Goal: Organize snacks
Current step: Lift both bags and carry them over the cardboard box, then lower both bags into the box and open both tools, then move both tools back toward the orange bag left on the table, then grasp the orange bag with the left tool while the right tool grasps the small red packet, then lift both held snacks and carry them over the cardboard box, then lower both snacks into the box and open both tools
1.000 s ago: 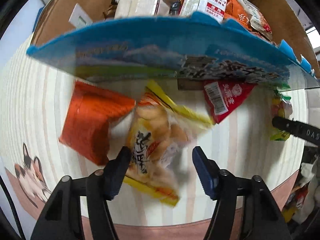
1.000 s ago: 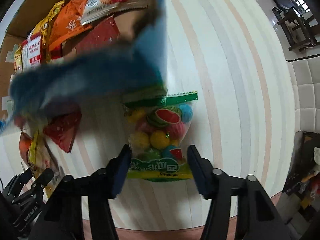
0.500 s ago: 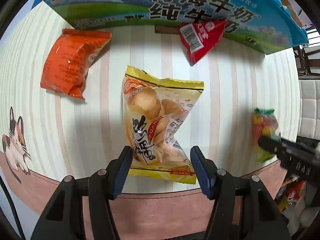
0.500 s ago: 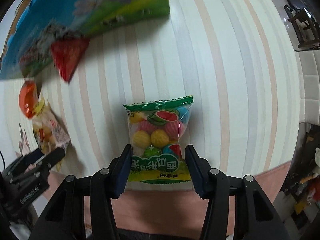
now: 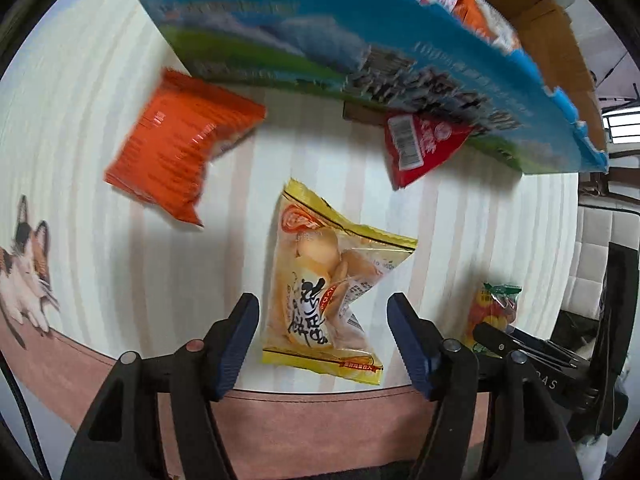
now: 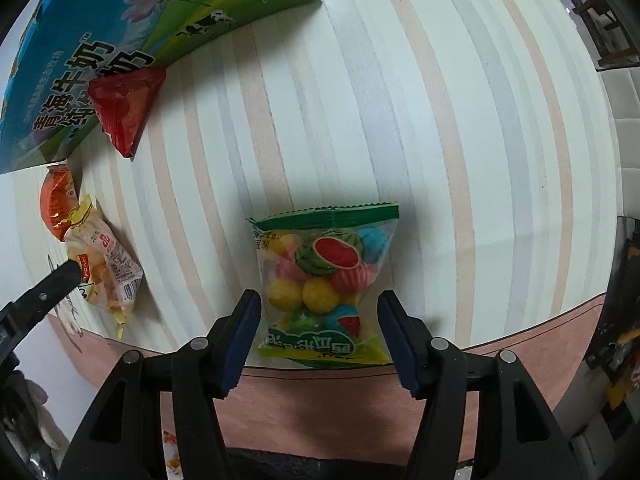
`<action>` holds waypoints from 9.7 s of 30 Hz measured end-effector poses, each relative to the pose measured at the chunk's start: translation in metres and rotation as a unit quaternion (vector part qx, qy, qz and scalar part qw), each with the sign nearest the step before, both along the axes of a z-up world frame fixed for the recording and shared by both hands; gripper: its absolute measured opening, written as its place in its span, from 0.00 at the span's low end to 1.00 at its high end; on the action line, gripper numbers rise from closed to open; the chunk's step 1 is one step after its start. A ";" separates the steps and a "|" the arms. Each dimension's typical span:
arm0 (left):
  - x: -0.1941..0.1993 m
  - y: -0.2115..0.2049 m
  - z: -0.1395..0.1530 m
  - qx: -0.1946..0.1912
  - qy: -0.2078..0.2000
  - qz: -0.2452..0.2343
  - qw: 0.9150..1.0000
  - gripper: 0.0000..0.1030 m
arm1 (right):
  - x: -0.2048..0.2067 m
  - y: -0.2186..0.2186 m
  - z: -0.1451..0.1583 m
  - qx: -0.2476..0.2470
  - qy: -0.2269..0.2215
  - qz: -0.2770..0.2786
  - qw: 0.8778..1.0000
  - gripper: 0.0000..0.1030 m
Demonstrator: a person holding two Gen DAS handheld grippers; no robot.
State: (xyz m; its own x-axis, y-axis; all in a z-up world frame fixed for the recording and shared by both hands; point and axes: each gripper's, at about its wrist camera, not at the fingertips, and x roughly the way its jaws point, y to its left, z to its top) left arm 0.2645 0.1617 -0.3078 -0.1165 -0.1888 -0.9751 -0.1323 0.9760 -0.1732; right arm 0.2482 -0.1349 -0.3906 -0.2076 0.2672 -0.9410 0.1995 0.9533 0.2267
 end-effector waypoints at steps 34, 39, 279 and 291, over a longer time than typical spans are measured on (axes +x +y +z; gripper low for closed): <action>-0.026 -0.040 -0.060 0.049 0.043 -0.024 0.998 0.48 | -0.008 0.048 -0.021 -0.036 0.009 0.056 0.998 0.56; -0.024 -0.048 -0.067 0.058 0.041 -0.024 0.997 0.52 | -0.010 0.056 -0.023 -0.041 0.011 0.061 0.997 0.57; 0.304 -0.027 0.053 0.023 -0.077 -0.085 0.993 0.46 | 0.304 0.089 0.129 0.033 -0.213 -0.004 0.976 0.47; 0.302 -0.026 0.045 0.022 -0.070 -0.071 0.995 0.86 | 0.306 0.084 0.104 -0.018 -0.176 0.026 0.984 0.91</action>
State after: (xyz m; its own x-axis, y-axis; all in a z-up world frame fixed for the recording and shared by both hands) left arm 0.5663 0.1354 -0.2625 -0.0020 -0.1365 -0.9906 0.0288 0.9902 -0.1365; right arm 0.5543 -0.0509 -0.2861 0.1199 0.2296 -0.9659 0.0657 0.9689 0.2385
